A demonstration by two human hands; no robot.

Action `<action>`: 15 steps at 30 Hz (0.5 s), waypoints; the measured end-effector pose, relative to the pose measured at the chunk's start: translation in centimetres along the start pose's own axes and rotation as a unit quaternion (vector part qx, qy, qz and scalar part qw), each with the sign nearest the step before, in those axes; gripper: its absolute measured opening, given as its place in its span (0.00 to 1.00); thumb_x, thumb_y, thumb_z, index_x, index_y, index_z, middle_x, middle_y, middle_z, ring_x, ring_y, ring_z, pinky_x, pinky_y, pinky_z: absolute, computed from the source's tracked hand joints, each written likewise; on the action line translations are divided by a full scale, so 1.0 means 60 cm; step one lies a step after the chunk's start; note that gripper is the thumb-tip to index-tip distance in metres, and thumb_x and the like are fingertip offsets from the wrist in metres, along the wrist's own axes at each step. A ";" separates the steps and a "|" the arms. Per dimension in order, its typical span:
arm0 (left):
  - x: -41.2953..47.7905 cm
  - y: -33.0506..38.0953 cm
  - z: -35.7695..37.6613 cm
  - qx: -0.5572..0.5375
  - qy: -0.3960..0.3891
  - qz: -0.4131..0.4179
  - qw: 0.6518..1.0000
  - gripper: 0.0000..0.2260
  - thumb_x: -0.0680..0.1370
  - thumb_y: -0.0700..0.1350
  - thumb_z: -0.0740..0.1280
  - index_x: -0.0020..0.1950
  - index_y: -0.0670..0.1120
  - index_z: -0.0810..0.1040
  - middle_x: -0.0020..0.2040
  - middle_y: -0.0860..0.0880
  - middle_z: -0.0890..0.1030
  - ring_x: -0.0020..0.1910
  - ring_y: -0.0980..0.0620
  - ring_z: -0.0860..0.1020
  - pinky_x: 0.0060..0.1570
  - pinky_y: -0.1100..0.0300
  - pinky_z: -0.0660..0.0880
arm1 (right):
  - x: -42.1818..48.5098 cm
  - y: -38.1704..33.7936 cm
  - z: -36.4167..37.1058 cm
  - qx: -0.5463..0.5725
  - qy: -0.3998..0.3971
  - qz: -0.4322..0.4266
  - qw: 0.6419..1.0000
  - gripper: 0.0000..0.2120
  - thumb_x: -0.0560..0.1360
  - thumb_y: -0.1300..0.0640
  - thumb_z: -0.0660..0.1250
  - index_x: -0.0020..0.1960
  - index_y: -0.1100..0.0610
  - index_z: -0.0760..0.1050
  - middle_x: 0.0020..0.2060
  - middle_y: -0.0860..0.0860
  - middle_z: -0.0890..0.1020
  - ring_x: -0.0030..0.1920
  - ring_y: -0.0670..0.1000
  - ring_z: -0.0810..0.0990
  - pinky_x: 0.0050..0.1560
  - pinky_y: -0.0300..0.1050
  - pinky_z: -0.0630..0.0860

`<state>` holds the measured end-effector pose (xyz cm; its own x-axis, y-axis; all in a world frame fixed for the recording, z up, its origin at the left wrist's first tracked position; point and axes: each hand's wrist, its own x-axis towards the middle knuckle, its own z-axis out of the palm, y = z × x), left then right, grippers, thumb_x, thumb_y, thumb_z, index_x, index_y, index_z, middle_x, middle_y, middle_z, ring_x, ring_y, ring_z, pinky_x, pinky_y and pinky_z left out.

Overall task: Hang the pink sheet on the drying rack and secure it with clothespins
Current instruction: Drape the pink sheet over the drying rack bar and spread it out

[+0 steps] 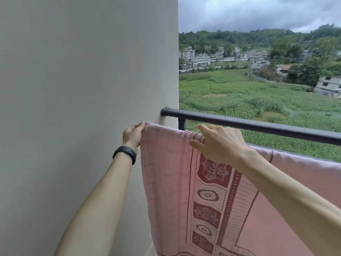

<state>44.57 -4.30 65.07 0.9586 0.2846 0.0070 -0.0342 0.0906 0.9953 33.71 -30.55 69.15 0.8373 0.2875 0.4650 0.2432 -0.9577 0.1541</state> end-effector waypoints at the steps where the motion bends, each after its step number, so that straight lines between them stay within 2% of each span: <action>1: -0.001 -0.002 0.001 0.017 0.007 0.001 1.000 0.11 0.78 0.50 0.69 0.56 0.46 0.81 0.50 0.49 0.82 0.46 0.53 0.79 0.49 0.58 0.76 | -0.014 0.013 -0.006 -0.010 -0.010 0.015 1.000 0.29 0.77 0.29 0.50 0.62 0.51 0.70 0.48 0.49 0.82 0.41 0.53 0.81 0.33 0.45 0.73; 4: -0.008 0.002 0.016 0.079 0.032 0.003 0.996 0.09 0.78 0.53 0.67 0.50 0.47 0.78 0.52 0.48 0.80 0.52 0.47 0.78 0.57 0.53 0.76 | -0.059 0.044 -0.015 -0.035 -0.036 0.037 0.998 0.23 0.79 0.31 0.52 0.52 0.51 0.69 0.36 0.47 0.77 0.33 0.52 0.77 0.32 0.45 0.72; 6: -0.020 0.003 0.039 0.170 0.129 0.048 0.976 0.13 0.78 0.54 0.63 0.56 0.46 0.76 0.59 0.45 0.78 0.59 0.42 0.75 0.60 0.49 0.73 | -0.080 0.052 -0.011 -0.050 -0.012 0.027 0.998 0.21 0.80 0.34 0.53 0.54 0.52 0.68 0.37 0.46 0.78 0.32 0.51 0.78 0.30 0.45 0.72; 7: -0.035 0.003 0.054 0.210 0.183 0.109 0.954 0.15 0.79 0.54 0.61 0.60 0.46 0.75 0.62 0.43 0.77 0.62 0.41 0.73 0.61 0.48 0.71 | -0.084 0.053 -0.008 -0.052 -0.004 0.023 0.998 0.21 0.80 0.34 0.54 0.55 0.52 0.68 0.38 0.46 0.79 0.33 0.51 0.78 0.31 0.45 0.73; 8: -0.052 -0.001 0.070 0.254 0.207 0.206 0.922 0.16 0.79 0.52 0.60 0.62 0.46 0.75 0.63 0.42 0.76 0.62 0.40 0.72 0.60 0.47 0.69 | -0.087 0.055 -0.008 -0.051 -0.001 0.022 0.998 0.21 0.80 0.34 0.54 0.55 0.52 0.68 0.39 0.46 0.80 0.34 0.52 0.79 0.31 0.45 0.73; 10: -0.083 -0.016 0.103 0.385 0.155 0.386 0.824 0.15 0.81 0.52 0.56 0.60 0.50 0.78 0.59 0.45 0.79 0.57 0.43 0.75 0.60 0.47 0.67 | -0.096 0.066 -0.013 -0.054 -0.002 0.026 0.998 0.22 0.80 0.33 0.52 0.54 0.52 0.67 0.40 0.46 0.80 0.34 0.52 0.78 0.32 0.46 0.71; 11: -0.094 -0.023 0.113 0.453 0.121 0.420 0.777 0.17 0.81 0.54 0.52 0.56 0.52 0.79 0.55 0.47 0.81 0.51 0.44 0.76 0.59 0.48 0.64 | -0.103 0.074 -0.017 -0.059 -0.004 0.030 0.998 0.23 0.80 0.32 0.52 0.53 0.52 0.67 0.40 0.47 0.80 0.34 0.52 0.77 0.32 0.46 0.71; 12: -0.098 -0.028 0.116 0.503 0.099 0.420 0.749 0.20 0.81 0.55 0.48 0.51 0.52 0.79 0.50 0.48 0.82 0.46 0.45 0.74 0.57 0.50 0.62 | -0.112 0.083 -0.021 -0.062 -0.006 0.037 0.997 0.24 0.79 0.32 0.51 0.53 0.52 0.67 0.39 0.47 0.80 0.33 0.52 0.77 0.32 0.46 0.70; 15: -0.088 -0.018 0.112 0.549 0.095 0.391 0.733 0.22 0.79 0.54 0.45 0.42 0.49 0.76 0.44 0.47 0.82 0.42 0.45 0.73 0.54 0.48 0.63 | -0.147 0.113 -0.032 -0.066 -0.013 0.055 0.996 0.26 0.78 0.30 0.49 0.51 0.52 0.66 0.39 0.48 0.80 0.36 0.53 0.79 0.34 0.47 0.69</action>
<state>41.45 -12.32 64.60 0.7072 -0.0219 0.7066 -0.2032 -0.9636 0.1735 27.03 -39.57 67.73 0.8681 0.1792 0.4630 0.0843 -0.9723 0.2181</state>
